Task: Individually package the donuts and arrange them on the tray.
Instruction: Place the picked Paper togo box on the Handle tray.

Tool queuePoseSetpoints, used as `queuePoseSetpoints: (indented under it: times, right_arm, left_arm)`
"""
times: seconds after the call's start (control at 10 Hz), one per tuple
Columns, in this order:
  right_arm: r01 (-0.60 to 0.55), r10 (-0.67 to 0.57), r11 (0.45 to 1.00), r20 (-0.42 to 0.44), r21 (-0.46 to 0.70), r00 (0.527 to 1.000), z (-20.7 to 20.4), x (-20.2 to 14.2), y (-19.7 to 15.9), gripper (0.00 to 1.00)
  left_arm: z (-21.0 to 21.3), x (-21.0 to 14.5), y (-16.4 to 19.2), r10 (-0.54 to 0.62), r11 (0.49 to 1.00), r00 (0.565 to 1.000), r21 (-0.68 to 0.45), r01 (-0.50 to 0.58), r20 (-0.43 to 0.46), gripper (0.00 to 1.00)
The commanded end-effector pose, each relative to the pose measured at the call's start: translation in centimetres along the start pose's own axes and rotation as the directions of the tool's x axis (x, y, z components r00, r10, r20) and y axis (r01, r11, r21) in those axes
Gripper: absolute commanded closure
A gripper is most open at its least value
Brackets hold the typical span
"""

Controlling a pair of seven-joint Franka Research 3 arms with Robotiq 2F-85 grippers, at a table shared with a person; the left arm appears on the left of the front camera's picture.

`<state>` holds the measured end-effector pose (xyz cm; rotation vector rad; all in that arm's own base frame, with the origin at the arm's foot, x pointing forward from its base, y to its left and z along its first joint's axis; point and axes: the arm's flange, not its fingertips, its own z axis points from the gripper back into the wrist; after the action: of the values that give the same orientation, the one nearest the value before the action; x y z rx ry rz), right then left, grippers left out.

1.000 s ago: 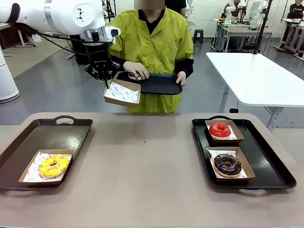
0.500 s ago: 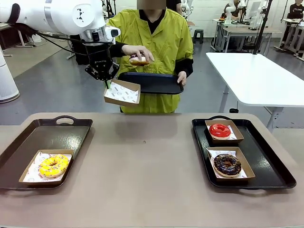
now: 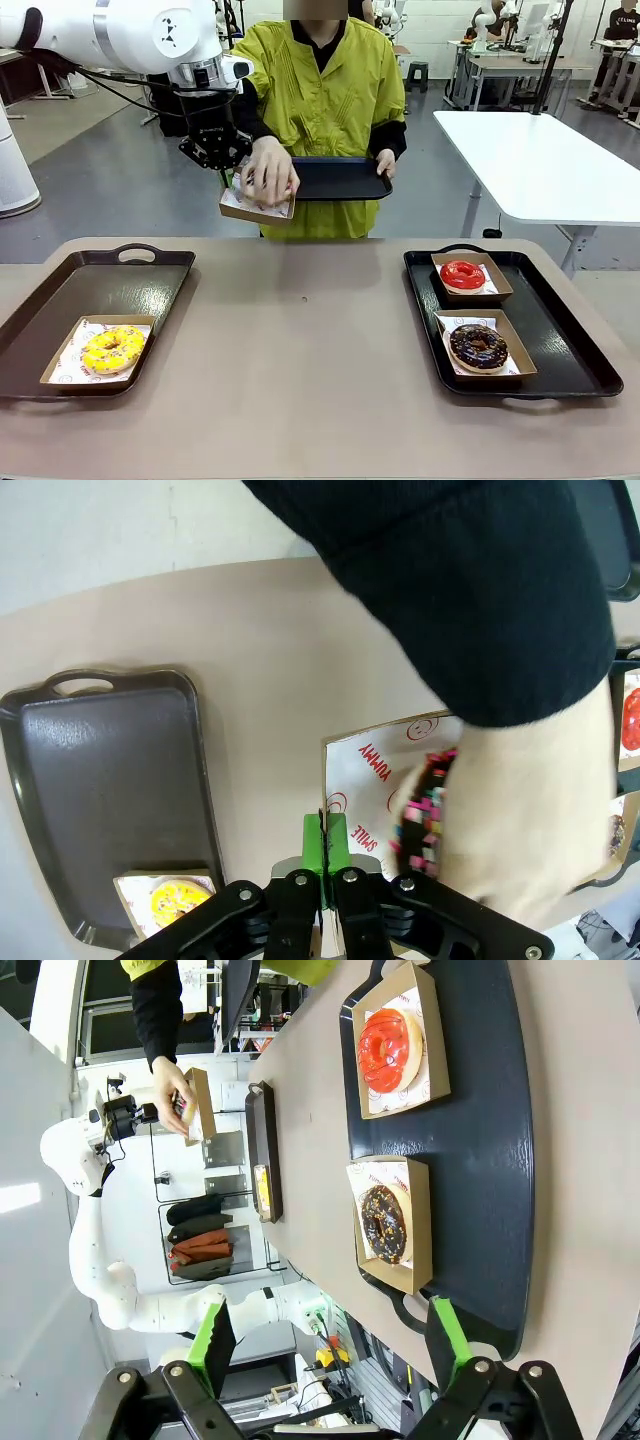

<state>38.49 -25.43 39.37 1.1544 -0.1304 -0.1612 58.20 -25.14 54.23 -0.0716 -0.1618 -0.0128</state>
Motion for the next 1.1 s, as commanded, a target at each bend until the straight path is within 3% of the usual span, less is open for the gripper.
queuePoseSetpoints:
  times: [0.0,0.9,1.0]
  right_arm:
    - [0.002,-0.002,1.000,-0.016,0.001,1.000,0.3,0.2,-0.1,0.00]
    - [0.002,-0.002,1.000,-0.016,0.001,1.000,0.3,0.2,-0.1,0.00]
    - [0.002,-0.002,1.000,-0.016,0.001,1.000,0.3,0.2,-0.1,0.00]
  left_arm:
    - [0.2,-0.4,0.3,-0.003,1.000,1.000,0.000,0.003,0.003,1.00]
    - [0.0,0.0,0.0,0.000,1.000,1.000,0.000,0.000,0.000,0.99]
    - [1.4,-1.2,2.2,-0.018,0.999,1.000,-0.038,0.018,-0.017,0.99]
